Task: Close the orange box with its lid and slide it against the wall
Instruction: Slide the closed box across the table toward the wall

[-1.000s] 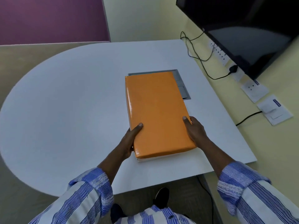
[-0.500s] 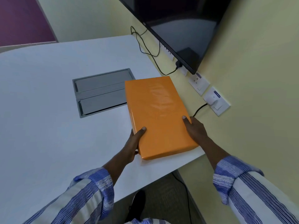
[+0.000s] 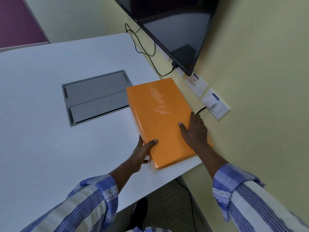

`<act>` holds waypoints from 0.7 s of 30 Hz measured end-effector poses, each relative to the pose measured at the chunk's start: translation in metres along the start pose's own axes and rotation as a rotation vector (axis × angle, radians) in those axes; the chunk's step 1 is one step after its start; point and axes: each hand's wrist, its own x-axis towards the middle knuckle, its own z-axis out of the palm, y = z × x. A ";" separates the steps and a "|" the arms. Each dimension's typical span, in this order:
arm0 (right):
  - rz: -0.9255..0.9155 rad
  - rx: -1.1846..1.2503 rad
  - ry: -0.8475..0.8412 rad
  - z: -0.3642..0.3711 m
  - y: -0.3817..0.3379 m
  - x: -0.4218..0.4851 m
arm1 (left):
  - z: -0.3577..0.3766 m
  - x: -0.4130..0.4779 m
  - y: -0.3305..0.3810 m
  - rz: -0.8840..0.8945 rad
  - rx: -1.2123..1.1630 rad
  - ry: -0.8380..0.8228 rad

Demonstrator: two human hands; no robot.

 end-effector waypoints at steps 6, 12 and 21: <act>-0.288 -0.092 -0.073 0.020 -0.039 -0.018 | 0.022 0.006 0.008 -0.028 0.034 -0.066; -0.254 -0.183 -0.050 0.025 -0.028 -0.026 | 0.030 0.008 0.010 -0.045 0.066 -0.095; -0.220 -0.162 -0.074 0.022 -0.042 -0.029 | 0.006 -0.008 0.019 0.034 0.239 -0.095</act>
